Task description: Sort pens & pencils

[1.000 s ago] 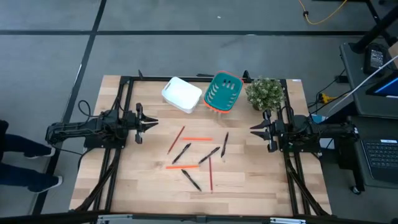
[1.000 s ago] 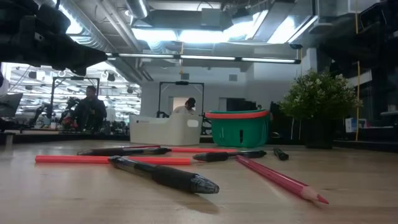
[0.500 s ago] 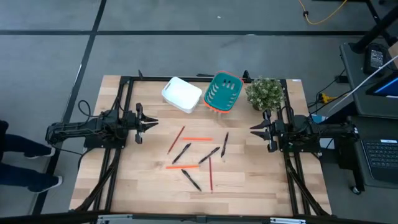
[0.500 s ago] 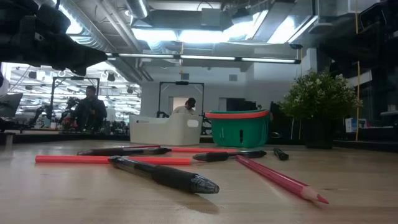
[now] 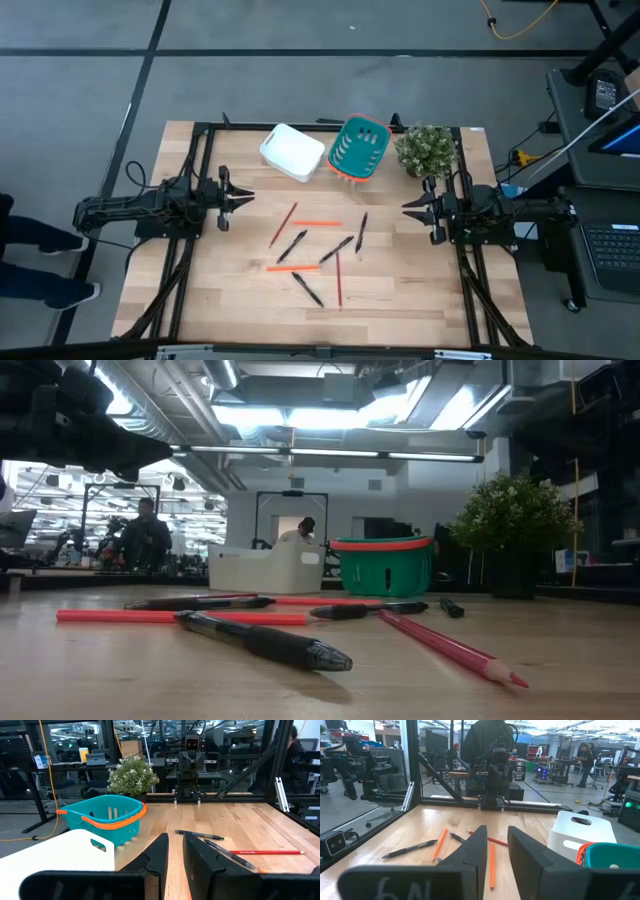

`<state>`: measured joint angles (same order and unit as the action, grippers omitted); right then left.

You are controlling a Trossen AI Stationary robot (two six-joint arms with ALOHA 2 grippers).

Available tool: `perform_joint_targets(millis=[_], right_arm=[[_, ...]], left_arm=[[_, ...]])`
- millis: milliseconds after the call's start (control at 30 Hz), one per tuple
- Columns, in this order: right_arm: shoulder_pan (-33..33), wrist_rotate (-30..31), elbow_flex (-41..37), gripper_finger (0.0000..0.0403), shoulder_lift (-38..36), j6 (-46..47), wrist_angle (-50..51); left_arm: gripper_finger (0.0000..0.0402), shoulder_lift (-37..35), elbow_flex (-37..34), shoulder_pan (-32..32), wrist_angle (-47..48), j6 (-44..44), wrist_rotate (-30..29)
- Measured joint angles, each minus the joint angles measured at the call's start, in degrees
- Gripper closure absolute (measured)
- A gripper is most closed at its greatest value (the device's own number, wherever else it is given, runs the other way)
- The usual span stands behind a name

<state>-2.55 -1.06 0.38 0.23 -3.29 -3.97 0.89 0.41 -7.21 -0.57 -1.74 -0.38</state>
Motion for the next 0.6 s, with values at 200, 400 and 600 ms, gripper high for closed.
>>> perform_joint_targets(millis=[200, 400, 600], right_arm=[[0.00, 0.00, 0.00, 0.0324, 0.02, 0.02, 0.00], [0.00, -0.02, 0.00, 0.0324, 0.02, 0.00, -0.02], [0.02, -0.01, 0.00, 0.0324, 0.01, 0.00, -0.01]], left_arm=[[0.0349, 0.01, 0.00, -0.02, 0.00, 0.01, 0.01], [0.0349, 0.01, -0.01, 0.00, 0.02, 0.00, 0.00], [0.0349, 0.01, 0.00, -0.02, -0.01, -1.93, 0.02]])
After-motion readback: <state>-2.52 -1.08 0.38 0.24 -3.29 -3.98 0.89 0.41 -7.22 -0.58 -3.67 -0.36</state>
